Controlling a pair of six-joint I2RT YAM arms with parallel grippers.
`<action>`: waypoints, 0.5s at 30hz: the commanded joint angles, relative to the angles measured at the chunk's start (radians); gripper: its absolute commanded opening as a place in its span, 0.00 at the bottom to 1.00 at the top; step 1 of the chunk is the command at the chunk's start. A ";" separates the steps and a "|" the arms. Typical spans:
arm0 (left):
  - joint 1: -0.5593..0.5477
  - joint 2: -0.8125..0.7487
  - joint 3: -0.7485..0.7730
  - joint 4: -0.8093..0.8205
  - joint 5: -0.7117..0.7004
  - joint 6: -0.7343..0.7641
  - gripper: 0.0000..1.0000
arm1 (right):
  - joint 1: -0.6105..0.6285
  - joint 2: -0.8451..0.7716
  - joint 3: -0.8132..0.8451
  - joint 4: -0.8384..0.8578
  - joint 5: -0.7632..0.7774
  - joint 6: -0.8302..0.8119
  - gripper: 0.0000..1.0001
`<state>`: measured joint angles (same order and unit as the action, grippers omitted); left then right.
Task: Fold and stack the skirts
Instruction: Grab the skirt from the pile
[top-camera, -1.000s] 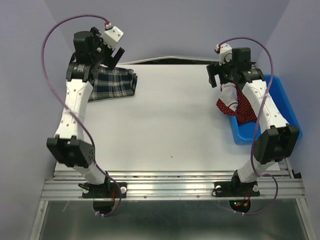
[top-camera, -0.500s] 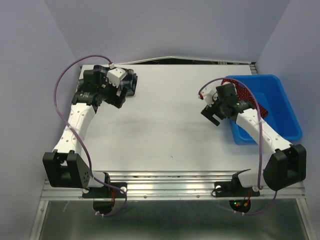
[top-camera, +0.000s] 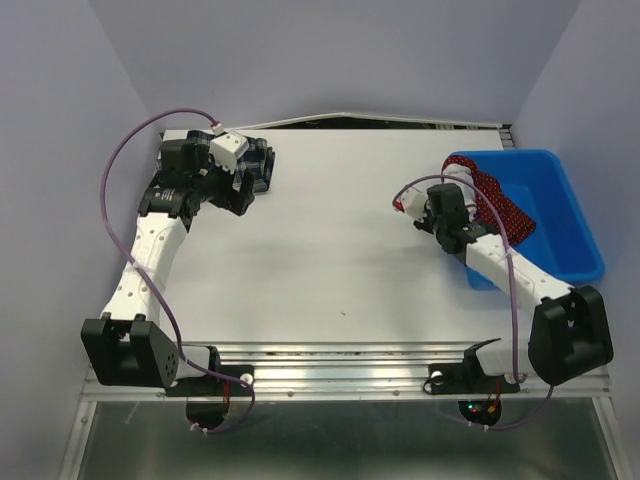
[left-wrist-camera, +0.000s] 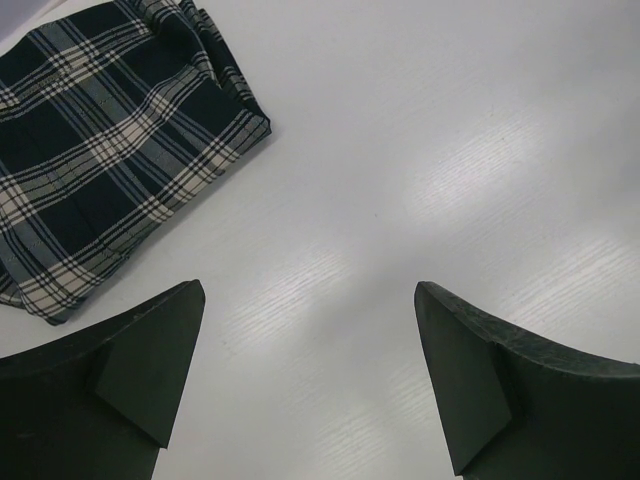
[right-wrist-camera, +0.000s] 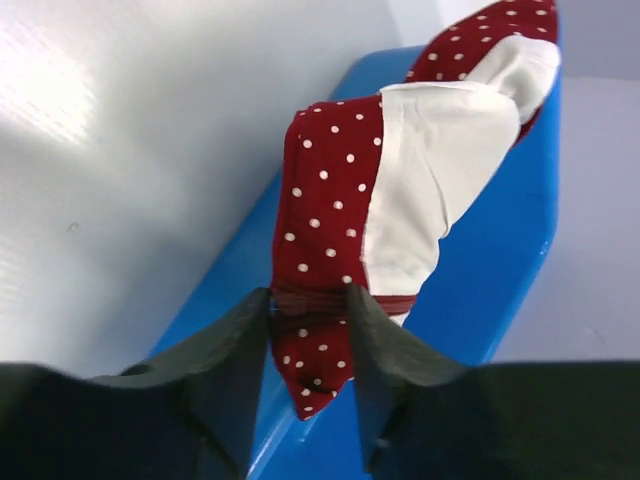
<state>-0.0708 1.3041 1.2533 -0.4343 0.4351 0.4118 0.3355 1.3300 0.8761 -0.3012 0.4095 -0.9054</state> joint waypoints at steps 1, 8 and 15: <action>0.000 -0.029 -0.011 0.026 0.024 -0.022 0.99 | 0.005 -0.031 0.056 0.116 0.051 -0.004 0.35; 0.000 -0.017 0.017 0.012 0.033 -0.031 0.99 | 0.005 -0.031 0.223 0.065 0.008 0.112 0.01; 0.000 0.003 0.024 0.006 0.074 -0.064 0.99 | -0.191 0.060 0.618 -0.071 -0.136 0.308 0.01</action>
<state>-0.0708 1.3048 1.2514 -0.4366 0.4648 0.3771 0.2558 1.3491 1.2705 -0.3508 0.3565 -0.7490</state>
